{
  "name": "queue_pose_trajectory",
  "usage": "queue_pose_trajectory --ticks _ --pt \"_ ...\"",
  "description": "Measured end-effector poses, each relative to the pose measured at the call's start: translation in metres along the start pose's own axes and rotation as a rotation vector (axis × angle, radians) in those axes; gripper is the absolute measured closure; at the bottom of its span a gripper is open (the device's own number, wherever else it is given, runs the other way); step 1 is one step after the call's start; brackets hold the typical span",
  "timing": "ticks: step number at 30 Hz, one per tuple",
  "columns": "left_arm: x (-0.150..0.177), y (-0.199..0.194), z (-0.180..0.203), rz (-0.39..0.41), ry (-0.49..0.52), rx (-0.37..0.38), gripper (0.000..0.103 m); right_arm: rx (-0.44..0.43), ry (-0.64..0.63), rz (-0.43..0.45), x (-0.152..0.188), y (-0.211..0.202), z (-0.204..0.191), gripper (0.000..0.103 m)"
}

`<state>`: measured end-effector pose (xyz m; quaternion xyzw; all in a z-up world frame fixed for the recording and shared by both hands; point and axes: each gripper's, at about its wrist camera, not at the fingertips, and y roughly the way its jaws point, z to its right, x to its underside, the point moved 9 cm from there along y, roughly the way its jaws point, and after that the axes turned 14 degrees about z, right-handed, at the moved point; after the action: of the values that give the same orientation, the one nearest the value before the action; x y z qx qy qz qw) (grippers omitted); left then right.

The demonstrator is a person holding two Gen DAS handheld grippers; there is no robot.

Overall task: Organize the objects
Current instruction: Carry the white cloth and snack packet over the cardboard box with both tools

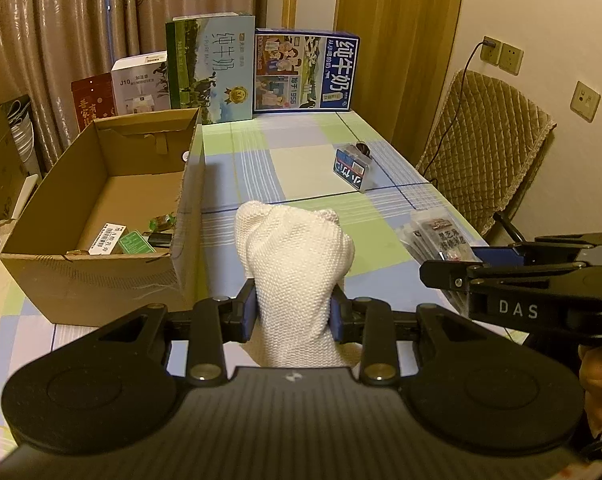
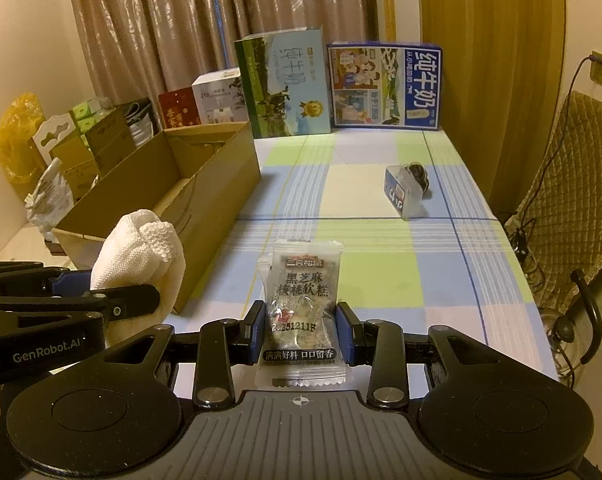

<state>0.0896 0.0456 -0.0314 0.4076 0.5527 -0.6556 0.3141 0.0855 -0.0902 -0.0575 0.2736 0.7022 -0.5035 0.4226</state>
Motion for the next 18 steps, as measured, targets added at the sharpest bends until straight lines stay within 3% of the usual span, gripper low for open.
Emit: queue_pose_trajectory --ticks 18 --pt "0.0034 -0.0025 -0.0035 -0.003 -0.012 -0.003 0.073 -0.009 -0.001 -0.009 0.0013 0.0021 -0.0058 0.069"
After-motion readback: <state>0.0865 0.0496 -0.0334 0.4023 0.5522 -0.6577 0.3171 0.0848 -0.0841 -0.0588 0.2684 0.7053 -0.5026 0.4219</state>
